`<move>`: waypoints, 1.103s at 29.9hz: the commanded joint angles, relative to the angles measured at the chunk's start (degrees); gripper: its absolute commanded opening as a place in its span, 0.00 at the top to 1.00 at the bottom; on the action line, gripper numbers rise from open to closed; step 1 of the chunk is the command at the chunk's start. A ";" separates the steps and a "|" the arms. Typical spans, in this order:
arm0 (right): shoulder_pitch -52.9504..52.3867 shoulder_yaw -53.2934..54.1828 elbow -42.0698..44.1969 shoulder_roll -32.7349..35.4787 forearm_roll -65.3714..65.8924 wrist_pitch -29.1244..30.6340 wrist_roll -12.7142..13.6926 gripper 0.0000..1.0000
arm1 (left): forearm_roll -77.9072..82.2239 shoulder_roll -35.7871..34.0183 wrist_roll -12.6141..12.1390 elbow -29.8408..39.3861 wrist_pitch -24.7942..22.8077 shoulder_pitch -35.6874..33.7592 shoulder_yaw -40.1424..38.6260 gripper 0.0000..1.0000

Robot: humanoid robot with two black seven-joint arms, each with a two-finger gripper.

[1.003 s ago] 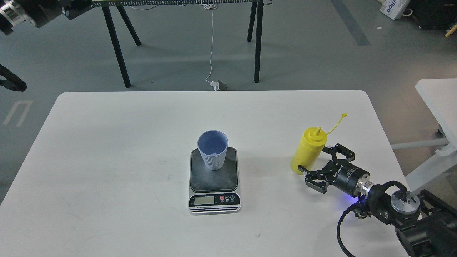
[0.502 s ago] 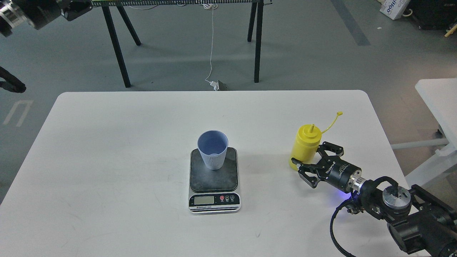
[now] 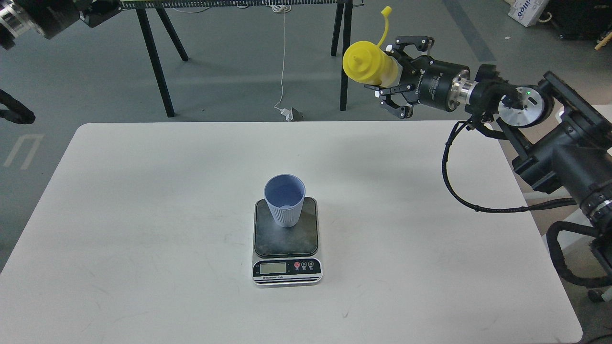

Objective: Pour seasoning into cup on scale with both arms
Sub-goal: 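Lift the yellow bottle with the right gripper and tilt it over the cup, then hold the bottle nozzle-down above the blue cup to pour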

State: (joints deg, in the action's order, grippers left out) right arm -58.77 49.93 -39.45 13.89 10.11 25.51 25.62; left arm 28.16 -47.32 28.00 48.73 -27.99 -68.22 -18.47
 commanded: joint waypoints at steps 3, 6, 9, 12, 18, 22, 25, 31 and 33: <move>-2.40 -0.88 -7.73 -6.23 21.41 -12.13 -3.81 0.90 | -4.77 -3.39 0.00 -0.21 -0.01 5.54 -2.18 0.01; -2.48 -2.99 -9.85 -8.87 30.39 -15.57 -5.48 0.90 | -9.25 -5.24 0.00 -0.91 -0.01 10.63 -3.50 0.01; -3.10 -6.06 -9.94 -11.68 34.35 -17.50 -6.02 0.90 | -15.49 -6.91 0.00 -2.14 -0.01 15.29 -5.08 0.01; -5.29 -11.33 -9.94 -12.04 36.47 -18.04 -6.10 0.90 | -18.14 -7.44 0.00 -3.99 -0.01 18.11 -5.17 0.01; -9.33 -21.17 -10.03 -12.13 38.66 -18.04 -6.10 0.90 | -18.49 -7.53 0.00 -5.58 -0.01 19.88 -5.17 0.01; -11.97 -26.36 -10.29 -12.04 41.04 -18.04 -6.10 0.90 | -18.58 -7.61 0.00 -5.58 -0.01 19.88 -5.96 0.01; -13.12 -30.14 -10.47 -11.87 42.53 -17.86 -6.10 0.90 | -18.58 -7.61 0.00 -5.57 -0.01 19.88 -7.28 0.01; -13.12 -35.77 -11.61 -11.69 47.62 -17.86 -6.10 0.89 | -18.58 -7.61 0.00 -5.49 -0.01 19.88 -7.81 0.01; -12.94 -36.83 -11.61 -11.60 49.91 -17.86 -6.10 0.89 | -18.58 -7.70 0.00 -5.49 -0.01 19.88 -7.81 0.01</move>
State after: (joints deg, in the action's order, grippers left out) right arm -71.92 14.79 -50.95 2.16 56.94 7.65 19.50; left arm 9.52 -54.99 28.00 43.24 -28.01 -48.34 -26.25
